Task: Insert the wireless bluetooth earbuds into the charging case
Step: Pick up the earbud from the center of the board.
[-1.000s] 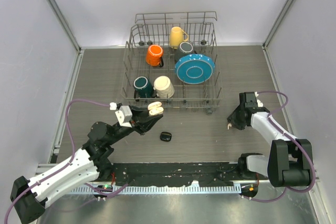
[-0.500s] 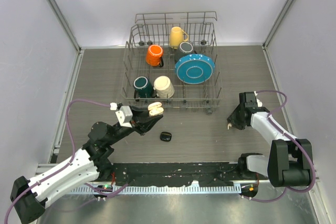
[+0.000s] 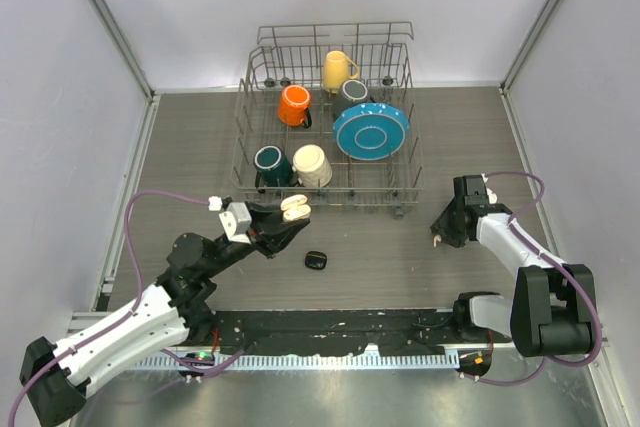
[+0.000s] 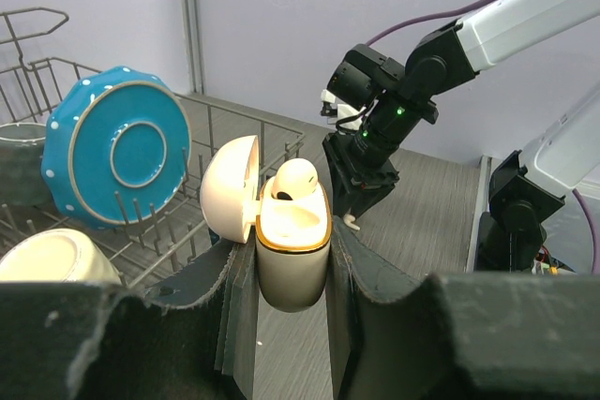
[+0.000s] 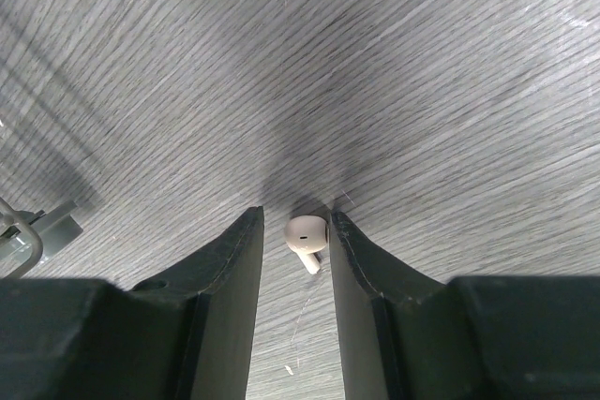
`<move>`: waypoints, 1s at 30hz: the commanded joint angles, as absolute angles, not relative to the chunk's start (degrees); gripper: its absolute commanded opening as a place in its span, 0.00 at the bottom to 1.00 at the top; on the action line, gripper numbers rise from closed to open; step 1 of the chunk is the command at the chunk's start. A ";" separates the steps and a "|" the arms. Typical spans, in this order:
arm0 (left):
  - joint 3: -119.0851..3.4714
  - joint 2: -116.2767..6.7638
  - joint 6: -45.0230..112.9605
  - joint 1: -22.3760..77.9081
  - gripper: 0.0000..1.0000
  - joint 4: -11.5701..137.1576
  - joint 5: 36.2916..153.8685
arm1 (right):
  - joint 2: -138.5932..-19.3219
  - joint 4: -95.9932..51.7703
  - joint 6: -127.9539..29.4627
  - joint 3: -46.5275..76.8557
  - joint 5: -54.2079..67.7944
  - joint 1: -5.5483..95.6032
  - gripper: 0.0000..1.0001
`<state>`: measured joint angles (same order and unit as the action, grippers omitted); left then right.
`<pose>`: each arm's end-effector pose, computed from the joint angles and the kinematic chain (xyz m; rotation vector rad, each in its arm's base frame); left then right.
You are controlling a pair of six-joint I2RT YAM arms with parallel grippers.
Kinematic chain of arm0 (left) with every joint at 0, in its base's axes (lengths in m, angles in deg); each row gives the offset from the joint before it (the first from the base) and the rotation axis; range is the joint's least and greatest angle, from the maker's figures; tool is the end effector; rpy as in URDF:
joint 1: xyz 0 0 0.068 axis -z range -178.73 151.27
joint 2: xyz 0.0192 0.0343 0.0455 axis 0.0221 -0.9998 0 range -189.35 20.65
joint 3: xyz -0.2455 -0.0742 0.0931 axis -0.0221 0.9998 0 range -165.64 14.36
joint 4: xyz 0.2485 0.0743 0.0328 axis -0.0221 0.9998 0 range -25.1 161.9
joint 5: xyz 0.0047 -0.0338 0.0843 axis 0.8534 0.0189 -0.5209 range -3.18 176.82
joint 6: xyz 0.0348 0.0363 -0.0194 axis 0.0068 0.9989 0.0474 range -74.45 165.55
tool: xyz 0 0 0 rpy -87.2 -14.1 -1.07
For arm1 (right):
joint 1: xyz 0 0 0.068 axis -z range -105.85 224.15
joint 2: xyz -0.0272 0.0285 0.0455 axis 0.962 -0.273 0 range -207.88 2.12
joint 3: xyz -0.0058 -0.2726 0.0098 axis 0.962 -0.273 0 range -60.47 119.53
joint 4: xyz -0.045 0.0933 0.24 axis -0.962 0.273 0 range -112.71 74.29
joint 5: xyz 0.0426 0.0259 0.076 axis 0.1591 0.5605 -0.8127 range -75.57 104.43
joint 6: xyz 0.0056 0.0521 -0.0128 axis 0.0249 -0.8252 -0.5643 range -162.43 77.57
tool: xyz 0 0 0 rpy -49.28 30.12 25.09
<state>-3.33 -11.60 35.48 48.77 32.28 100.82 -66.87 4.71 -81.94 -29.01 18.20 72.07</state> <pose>0.0963 -0.1179 0.2846 0.6323 1.1733 -1.0134 0.2025 0.0049 0.1591 0.8870 2.5576 0.1303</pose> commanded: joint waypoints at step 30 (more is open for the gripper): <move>-3.13 -10.20 35.09 48.64 0.00 30.88 100.00 | -67.57 6.65 -81.46 -29.36 16.63 70.99 0.38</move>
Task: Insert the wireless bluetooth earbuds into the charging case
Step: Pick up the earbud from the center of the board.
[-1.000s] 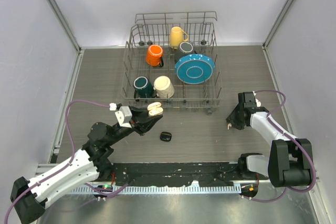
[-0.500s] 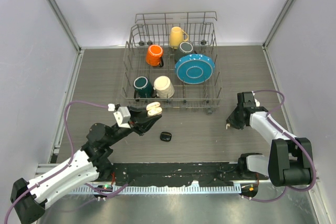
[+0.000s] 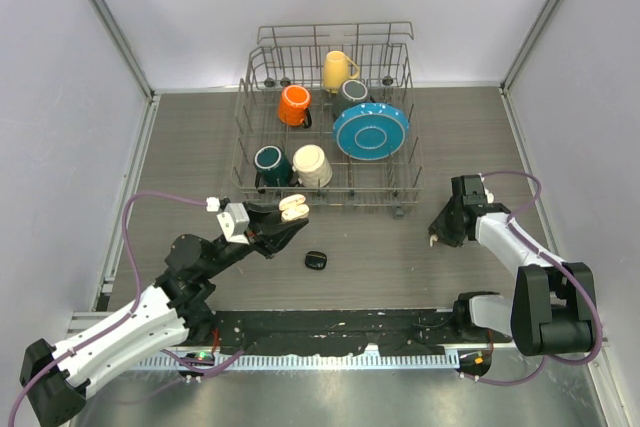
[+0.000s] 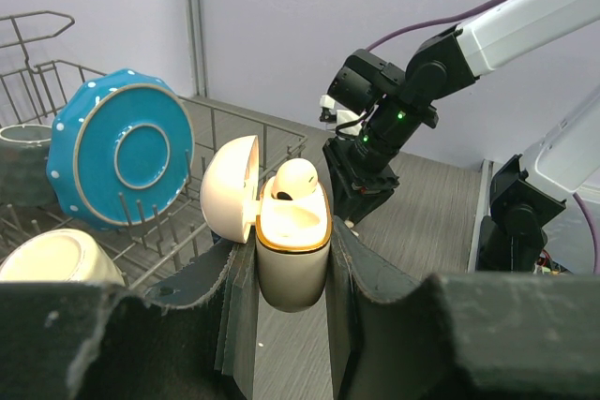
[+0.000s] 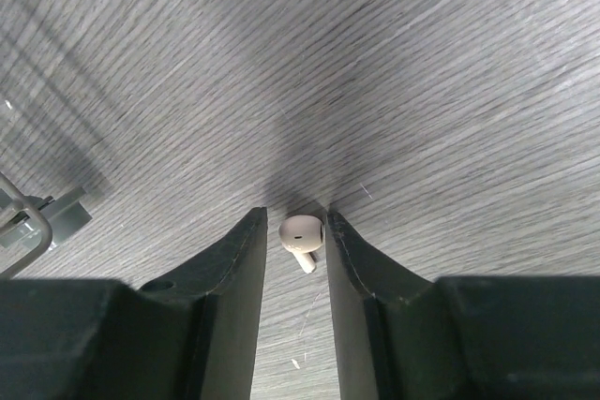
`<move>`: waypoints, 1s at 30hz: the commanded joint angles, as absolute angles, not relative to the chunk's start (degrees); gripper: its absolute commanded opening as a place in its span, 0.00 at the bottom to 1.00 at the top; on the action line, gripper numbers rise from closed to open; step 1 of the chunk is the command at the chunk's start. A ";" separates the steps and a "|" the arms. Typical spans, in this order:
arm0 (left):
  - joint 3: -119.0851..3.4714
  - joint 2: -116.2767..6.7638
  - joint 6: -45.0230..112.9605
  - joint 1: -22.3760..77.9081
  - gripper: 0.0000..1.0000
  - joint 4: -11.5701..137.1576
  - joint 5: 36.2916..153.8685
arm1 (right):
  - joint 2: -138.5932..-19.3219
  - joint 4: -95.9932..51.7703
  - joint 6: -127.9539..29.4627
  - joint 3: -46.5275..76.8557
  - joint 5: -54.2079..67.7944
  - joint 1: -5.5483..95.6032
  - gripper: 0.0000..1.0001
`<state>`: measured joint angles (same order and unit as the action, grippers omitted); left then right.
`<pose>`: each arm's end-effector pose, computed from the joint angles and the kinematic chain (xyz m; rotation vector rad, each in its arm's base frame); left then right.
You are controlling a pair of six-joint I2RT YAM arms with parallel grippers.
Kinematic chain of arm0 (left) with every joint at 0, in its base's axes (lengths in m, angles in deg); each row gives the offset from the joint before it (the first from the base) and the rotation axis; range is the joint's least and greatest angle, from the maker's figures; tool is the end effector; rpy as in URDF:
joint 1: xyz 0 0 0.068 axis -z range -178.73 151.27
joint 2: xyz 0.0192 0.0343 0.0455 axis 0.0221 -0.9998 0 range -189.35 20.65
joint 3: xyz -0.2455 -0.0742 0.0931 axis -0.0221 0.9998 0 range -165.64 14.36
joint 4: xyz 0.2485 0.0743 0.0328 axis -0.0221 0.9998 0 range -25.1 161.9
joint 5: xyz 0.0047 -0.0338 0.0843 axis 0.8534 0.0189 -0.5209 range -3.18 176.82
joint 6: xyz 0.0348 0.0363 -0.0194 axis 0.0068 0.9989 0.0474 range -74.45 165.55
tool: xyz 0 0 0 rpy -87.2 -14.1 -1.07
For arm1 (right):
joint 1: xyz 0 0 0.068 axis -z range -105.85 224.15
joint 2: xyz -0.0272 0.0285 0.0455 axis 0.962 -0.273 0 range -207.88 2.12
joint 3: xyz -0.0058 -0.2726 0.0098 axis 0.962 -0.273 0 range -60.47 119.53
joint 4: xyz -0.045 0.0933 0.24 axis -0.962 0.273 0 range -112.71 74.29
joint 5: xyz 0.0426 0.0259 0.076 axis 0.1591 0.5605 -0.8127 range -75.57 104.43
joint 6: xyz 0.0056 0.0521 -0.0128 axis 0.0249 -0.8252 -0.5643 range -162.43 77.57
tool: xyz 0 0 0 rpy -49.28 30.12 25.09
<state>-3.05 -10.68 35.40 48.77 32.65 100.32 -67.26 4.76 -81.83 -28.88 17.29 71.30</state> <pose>0.0950 -0.1160 0.2843 0.6226 1.1716 -1.0099 0.2031 0.0083 0.1584 0.8659 2.5755 0.1516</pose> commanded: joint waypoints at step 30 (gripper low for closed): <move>-2.51 -9.85 34.74 48.64 0.00 30.88 99.92 | -68.36 5.95 -81.54 -29.36 17.77 70.11 0.32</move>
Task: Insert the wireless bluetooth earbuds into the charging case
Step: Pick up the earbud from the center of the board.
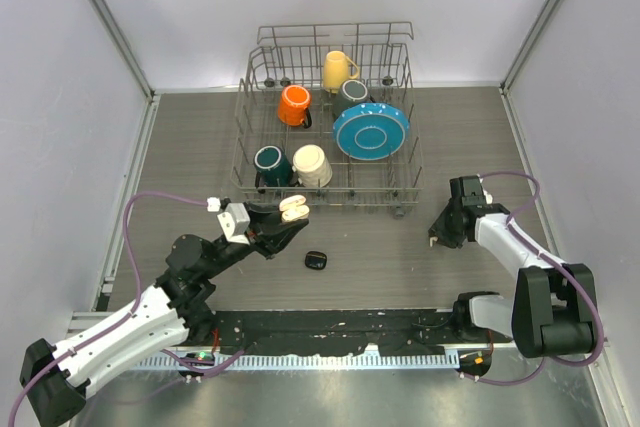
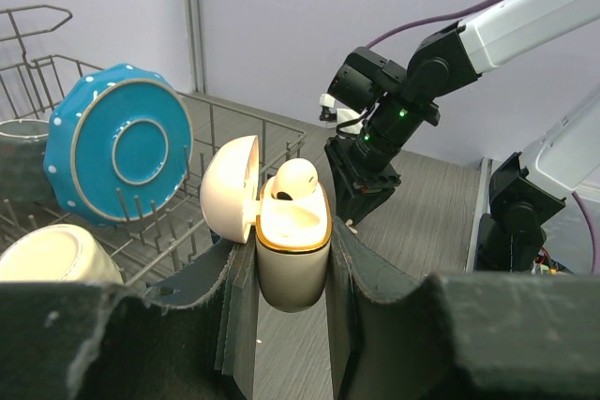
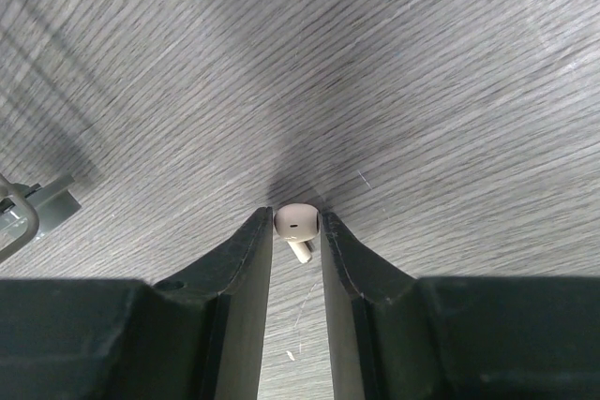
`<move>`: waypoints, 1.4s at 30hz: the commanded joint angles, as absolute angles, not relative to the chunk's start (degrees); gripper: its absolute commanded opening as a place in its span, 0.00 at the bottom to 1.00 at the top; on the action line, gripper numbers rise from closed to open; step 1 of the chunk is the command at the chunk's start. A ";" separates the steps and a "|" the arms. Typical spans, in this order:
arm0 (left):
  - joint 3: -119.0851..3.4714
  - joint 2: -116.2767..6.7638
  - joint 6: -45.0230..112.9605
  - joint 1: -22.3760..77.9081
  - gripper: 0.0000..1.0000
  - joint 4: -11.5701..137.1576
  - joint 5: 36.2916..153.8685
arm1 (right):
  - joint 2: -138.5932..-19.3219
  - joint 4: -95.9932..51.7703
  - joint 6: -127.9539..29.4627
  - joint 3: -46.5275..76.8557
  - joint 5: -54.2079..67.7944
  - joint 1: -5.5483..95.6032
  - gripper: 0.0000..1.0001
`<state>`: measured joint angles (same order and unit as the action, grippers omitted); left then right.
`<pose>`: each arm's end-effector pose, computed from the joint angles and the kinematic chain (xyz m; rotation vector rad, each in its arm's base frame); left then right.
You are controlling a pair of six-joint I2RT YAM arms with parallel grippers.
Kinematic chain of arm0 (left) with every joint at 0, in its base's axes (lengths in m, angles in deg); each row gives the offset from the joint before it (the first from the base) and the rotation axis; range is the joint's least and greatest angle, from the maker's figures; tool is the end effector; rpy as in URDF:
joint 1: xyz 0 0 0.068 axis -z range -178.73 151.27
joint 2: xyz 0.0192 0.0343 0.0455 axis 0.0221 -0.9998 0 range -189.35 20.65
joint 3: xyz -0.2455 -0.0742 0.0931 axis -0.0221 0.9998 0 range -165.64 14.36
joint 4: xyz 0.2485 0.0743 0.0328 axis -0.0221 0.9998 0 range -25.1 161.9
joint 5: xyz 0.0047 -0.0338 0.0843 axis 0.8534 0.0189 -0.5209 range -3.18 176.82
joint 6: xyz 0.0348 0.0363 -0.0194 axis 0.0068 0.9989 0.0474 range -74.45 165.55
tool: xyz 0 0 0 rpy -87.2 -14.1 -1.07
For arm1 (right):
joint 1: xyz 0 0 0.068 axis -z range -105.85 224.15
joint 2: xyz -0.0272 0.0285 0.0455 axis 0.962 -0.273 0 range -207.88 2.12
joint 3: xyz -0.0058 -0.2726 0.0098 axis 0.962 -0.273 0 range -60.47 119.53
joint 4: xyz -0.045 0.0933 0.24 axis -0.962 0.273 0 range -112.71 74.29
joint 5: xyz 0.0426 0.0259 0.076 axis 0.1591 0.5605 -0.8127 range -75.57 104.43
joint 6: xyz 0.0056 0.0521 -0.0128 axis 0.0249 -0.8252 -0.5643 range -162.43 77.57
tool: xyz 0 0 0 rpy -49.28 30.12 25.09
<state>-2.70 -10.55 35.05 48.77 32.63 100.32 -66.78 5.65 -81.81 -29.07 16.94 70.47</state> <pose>0.0949 -0.1159 0.2824 0.6203 1.1777 -1.0147 0.2003 0.0113 0.1583 0.8485 2.5943 0.1587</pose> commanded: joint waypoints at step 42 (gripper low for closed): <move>-4.97 -18.55 32.89 48.64 0.00 23.86 99.91 | -31.45 -0.72 -84.08 -8.17 10.23 58.16 0.01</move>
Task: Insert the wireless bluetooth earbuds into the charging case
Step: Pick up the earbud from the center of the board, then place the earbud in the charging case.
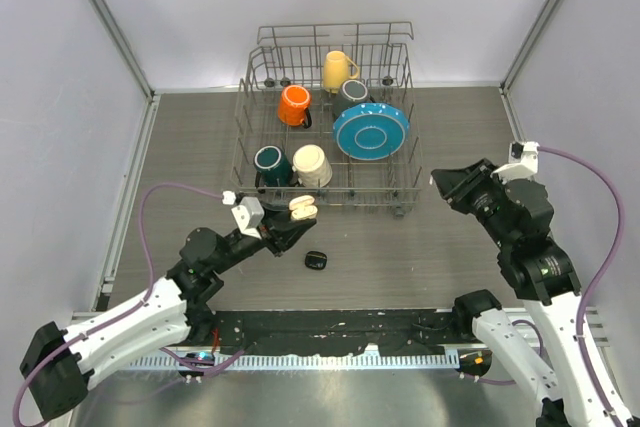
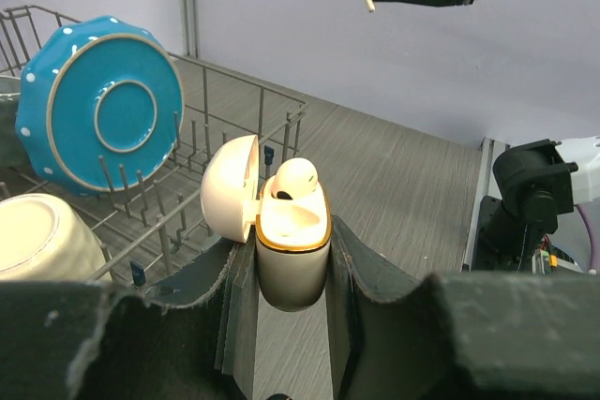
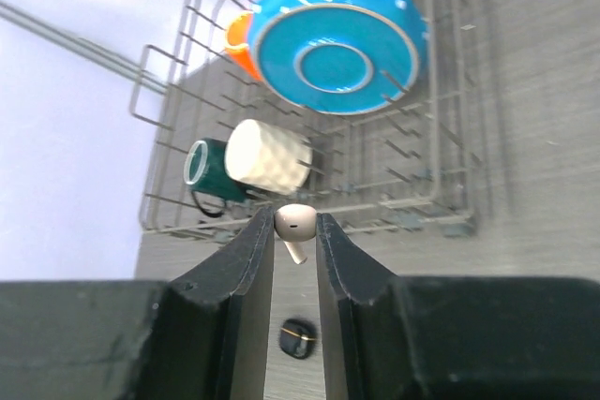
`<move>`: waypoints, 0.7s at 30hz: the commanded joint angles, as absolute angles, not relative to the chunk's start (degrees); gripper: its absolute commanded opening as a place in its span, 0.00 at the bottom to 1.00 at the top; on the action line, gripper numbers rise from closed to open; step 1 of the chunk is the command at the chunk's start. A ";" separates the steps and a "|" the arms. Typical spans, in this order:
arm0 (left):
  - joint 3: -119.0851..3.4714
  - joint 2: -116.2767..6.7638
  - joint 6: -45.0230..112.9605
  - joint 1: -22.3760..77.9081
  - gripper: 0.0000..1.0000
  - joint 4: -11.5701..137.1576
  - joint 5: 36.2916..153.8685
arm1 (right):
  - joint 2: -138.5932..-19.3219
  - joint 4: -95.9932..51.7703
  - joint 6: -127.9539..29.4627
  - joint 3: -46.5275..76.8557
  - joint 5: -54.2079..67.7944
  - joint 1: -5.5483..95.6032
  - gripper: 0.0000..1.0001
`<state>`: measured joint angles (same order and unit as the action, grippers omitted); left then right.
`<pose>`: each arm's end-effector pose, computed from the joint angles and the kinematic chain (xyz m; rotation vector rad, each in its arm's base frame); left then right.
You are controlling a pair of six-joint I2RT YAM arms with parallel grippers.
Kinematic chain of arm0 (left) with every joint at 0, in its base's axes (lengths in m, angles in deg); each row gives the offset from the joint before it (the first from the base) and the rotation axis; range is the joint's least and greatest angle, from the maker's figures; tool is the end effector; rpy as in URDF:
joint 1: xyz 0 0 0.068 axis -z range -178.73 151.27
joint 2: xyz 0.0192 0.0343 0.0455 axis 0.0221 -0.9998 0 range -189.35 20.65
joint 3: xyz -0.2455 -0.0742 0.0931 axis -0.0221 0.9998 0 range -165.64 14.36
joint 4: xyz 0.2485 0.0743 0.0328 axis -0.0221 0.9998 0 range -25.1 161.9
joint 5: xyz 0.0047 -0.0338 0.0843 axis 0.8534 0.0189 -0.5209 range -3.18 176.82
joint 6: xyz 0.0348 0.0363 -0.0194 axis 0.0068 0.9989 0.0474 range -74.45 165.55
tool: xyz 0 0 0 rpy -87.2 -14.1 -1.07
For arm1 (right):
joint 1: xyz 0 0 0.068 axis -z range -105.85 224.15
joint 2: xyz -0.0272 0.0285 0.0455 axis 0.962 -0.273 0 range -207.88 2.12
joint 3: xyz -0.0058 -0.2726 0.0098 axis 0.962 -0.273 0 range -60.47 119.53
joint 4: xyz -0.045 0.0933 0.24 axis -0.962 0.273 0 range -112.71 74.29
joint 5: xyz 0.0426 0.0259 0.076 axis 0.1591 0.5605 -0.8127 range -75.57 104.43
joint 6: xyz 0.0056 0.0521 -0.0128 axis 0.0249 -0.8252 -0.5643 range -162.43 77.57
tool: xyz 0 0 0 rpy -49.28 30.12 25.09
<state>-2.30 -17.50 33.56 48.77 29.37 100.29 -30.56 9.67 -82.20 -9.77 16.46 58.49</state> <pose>0.1071 -0.1292 0.2691 0.6250 1.2613 -1.0272 0.1143 0.0307 0.3617 0.4155 1.8236 0.6459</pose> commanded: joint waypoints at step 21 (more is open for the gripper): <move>-6.73 -23.47 33.15 48.73 0.00 20.95 99.83 | -45.15 -17.33 -80.67 -5.19 42.02 15.55 0.01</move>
<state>-4.60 -23.75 32.51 48.77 25.26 100.32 -42.78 -8.03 -83.25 -7.96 30.40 21.99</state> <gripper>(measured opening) 0.321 0.271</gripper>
